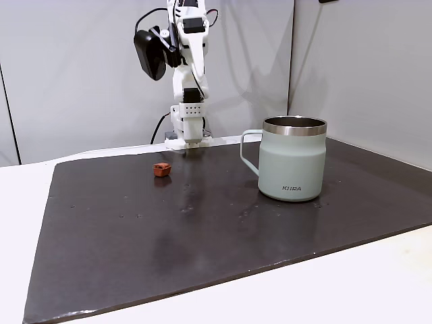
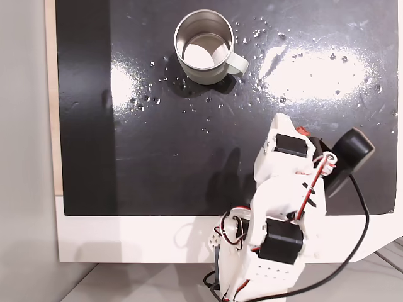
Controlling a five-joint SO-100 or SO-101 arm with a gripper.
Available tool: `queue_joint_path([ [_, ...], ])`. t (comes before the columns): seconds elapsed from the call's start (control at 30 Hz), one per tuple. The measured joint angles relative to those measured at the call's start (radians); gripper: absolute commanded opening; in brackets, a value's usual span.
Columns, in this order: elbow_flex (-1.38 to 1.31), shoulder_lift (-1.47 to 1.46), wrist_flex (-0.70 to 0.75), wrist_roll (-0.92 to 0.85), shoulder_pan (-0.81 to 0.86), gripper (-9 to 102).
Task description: Grasp a cube and put it in the cup.
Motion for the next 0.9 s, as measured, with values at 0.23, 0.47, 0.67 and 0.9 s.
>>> queue_joint_path([
  [0.23, -0.167, -0.115, 0.124, 0.0, 0.08, 0],
  [0.47, -0.391, -0.334, 0.275, 0.017, 0.155, 0],
  [0.67, -0.532, -0.483, 0.371, 0.014, 0.198, 0],
  [0.9, -0.563, -0.638, 0.485, 0.015, 0.273, 0],
])
